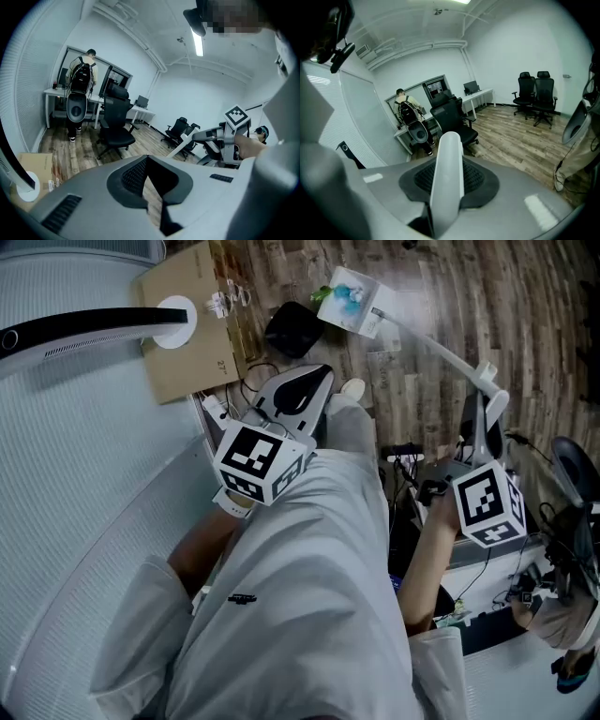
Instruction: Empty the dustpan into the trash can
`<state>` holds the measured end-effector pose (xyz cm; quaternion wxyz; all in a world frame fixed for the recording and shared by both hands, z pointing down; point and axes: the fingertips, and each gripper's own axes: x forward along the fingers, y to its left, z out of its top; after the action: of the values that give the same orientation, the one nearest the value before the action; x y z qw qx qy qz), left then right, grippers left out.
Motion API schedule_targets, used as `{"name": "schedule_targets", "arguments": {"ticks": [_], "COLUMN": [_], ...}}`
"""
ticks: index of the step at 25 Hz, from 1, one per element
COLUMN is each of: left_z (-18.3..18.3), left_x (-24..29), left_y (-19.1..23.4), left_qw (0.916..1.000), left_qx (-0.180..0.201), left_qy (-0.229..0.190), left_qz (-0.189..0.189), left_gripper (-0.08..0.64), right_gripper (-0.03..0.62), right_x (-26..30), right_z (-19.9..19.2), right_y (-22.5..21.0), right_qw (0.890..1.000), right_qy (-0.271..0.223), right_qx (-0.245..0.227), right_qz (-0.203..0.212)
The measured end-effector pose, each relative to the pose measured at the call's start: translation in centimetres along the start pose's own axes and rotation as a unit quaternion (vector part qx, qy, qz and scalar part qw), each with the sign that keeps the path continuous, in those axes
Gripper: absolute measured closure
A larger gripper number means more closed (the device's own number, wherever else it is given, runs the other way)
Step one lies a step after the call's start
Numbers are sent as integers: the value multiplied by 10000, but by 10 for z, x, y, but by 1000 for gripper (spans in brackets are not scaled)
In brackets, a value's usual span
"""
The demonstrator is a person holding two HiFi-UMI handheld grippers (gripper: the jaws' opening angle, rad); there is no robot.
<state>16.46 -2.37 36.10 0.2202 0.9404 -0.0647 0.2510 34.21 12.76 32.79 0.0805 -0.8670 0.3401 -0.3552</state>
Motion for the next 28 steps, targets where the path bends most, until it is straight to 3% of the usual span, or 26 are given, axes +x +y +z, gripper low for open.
{"name": "schedule_targets", "arguments": {"ticks": [15,23,28], "left_z": [9,31,17], "left_x": [-65,-66,-86], "left_y": [55,48,54], "left_qw": [9949,9875,9830], "left_qx": [-407,-576,-681], "left_qy": [-570,-747,-903], "left_qz": [729,1261,1448], "left_gripper": [554,554,554], "right_gripper": [482,482,482], "right_x": [16,33,26], "right_z": [1,37,32], "right_y": [76,82,97], "right_qw": [9945,9868,9814], "right_qy": [316,595,641], "right_qx": [-579,-728,-976], "right_qz": [816,1322,1526]}}
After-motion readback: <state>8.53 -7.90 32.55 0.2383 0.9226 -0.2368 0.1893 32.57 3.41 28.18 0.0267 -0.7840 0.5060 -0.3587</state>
